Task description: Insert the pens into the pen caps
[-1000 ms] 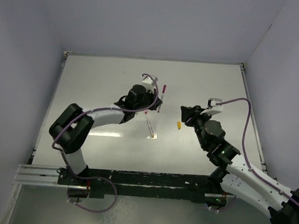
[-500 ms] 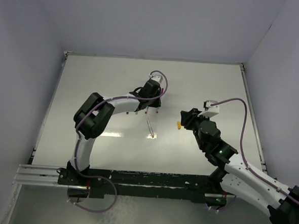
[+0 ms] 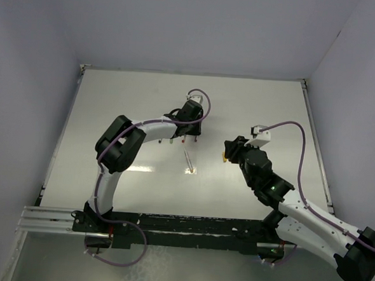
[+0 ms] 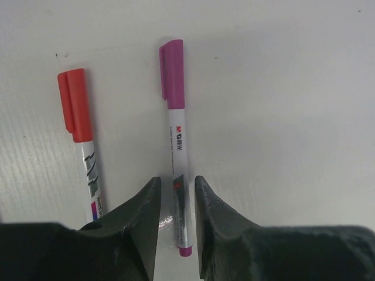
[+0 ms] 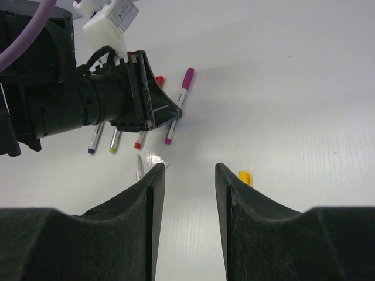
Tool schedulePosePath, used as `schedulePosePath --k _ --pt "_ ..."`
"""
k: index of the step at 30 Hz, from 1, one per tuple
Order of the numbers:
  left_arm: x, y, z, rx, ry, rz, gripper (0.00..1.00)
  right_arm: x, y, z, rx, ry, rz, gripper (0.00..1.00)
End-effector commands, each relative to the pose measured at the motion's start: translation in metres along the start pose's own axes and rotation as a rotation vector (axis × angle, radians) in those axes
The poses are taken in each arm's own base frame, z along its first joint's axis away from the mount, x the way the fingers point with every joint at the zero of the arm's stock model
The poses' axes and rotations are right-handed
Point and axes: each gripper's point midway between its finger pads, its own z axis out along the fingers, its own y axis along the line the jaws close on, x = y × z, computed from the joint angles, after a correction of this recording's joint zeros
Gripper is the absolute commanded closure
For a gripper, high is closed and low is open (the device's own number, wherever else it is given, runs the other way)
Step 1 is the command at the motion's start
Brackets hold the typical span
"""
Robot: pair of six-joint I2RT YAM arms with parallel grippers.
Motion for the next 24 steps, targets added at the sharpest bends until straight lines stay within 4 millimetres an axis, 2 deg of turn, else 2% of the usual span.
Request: schedulePosePath --k 1,6,13,16,18,24 --pt "-0.019 -0.003 -0.005 0.003 -0.033 -0.025 0.67 -0.003 0.005 0.000 -0.021 -0.021 0.026 0.58" --pt "-0.043 -0.015 -0.026 0.038 -0.080 -0.009 0.64 -0.004 0.005 0.000 -0.023 -0.026 0.023 0.58" --pt "-0.067 -0.025 -0.071 0.060 -0.159 0.022 0.64 -0.004 0.005 0.000 -0.026 -0.028 0.023 0.58" --pt "-0.057 -0.028 -0.088 0.039 -0.174 0.057 0.63 -0.004 0.005 -0.001 -0.029 -0.028 0.023 0.58" --pt "-0.040 -0.026 -0.094 0.008 -0.158 0.085 0.62 -0.004 0.005 -0.001 -0.030 -0.029 0.024 0.58" --pt "0.033 -0.008 -0.104 -0.073 -0.013 0.131 0.58 -0.003 0.002 -0.003 -0.033 -0.039 0.025 0.59"
